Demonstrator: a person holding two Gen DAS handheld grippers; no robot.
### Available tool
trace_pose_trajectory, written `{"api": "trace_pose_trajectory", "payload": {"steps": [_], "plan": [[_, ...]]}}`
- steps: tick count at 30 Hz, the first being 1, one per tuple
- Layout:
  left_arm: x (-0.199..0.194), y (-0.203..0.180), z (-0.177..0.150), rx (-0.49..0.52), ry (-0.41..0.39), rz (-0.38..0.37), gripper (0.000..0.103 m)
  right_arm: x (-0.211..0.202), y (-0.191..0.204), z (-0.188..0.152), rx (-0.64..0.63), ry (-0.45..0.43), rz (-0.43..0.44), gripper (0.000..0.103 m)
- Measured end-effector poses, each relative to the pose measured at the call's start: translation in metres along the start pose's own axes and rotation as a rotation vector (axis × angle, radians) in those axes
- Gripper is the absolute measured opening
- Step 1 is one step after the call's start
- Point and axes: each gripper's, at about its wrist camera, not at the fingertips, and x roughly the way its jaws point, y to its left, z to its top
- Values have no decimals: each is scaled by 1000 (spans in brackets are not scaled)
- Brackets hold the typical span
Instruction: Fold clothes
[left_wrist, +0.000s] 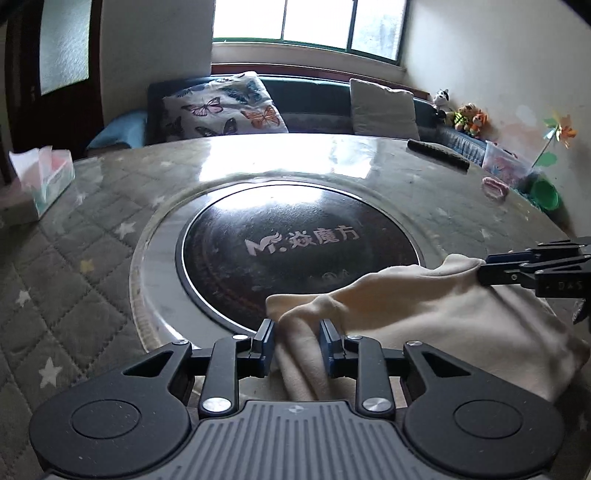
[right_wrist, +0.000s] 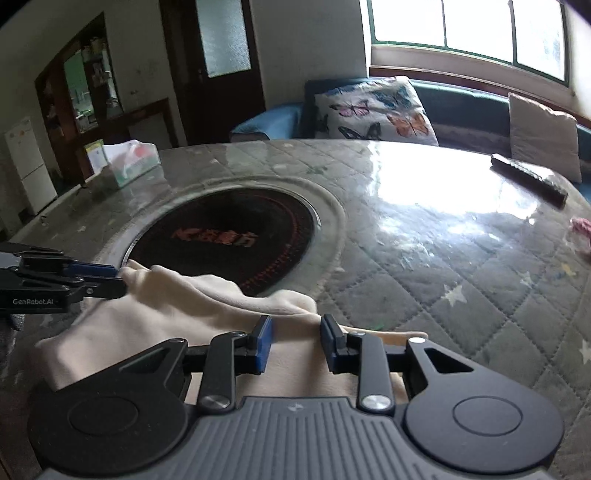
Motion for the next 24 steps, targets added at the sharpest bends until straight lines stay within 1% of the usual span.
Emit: {"api": "trace_pose_trajectory", "payload": {"steps": [4,8,11,16,19,21,22,24], "plan": [[-2,1,2,-7,-20,-3,29,-7,5,1,-27,-17,-14,29],[5,3,1,3,-4,13,31,-5,10,3,-44,-11,-13,29],[-3,6,3,-6,-22,17,31,-1,10,3,-39,2,-34,29],[-21,16,6,-44,-48,34,31,-20,26,5,-92,-32,-11,30],[-31,23,5,-73,-49,45,37,-31,50,5,-152,-41,44,31],[-36,26,2,-92,-48,54,46,-36,69,3,-199,-44,91,33],[-39,28,0,-102,-47,58,47,-37,78,2,-224,-43,114,36],[-44,32,-3,-130,-42,57,53,-39,98,-1,-276,-38,158,36]]}}
